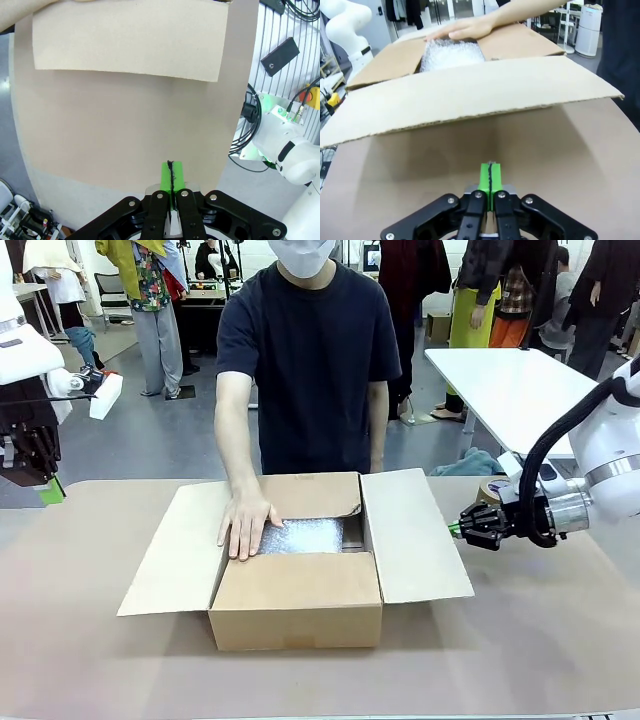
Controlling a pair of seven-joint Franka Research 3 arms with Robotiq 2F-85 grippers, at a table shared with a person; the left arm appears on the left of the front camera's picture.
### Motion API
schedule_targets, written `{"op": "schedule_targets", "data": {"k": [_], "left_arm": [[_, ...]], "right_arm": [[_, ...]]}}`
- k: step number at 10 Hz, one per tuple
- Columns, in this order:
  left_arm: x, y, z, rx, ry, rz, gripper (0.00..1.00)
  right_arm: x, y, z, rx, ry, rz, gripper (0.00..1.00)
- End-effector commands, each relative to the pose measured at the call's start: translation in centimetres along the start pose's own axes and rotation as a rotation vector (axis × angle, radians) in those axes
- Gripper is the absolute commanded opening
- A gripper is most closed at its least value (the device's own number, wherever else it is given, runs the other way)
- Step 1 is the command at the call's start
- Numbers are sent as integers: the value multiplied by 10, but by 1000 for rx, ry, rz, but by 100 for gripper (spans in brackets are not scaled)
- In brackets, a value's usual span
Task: Wrap the clocks to prevent damage.
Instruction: Push the right (or left) flap of the Package Box to close it.
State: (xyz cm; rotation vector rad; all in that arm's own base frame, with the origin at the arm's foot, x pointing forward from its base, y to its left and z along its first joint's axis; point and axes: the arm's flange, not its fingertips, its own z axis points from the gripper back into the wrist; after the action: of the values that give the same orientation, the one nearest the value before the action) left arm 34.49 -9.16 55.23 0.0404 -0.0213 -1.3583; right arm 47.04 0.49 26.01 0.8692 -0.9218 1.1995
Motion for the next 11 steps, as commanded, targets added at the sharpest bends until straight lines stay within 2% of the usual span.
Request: {"op": "schedule_targets", "data": {"k": [1, 6, 11], "left_arm": [[1, 0, 0, -3, -7, 4, 1], [1, 0, 0, -3, -7, 4, 1], [1, 0, 0, -3, -7, 4, 1]], "right_arm": [[-3, -10, -10, 18, -86, -17, 1], [8, -9, -27, 69, -203, 38, 1], [31, -7, -58, 112, -245, 86, 1]]}}
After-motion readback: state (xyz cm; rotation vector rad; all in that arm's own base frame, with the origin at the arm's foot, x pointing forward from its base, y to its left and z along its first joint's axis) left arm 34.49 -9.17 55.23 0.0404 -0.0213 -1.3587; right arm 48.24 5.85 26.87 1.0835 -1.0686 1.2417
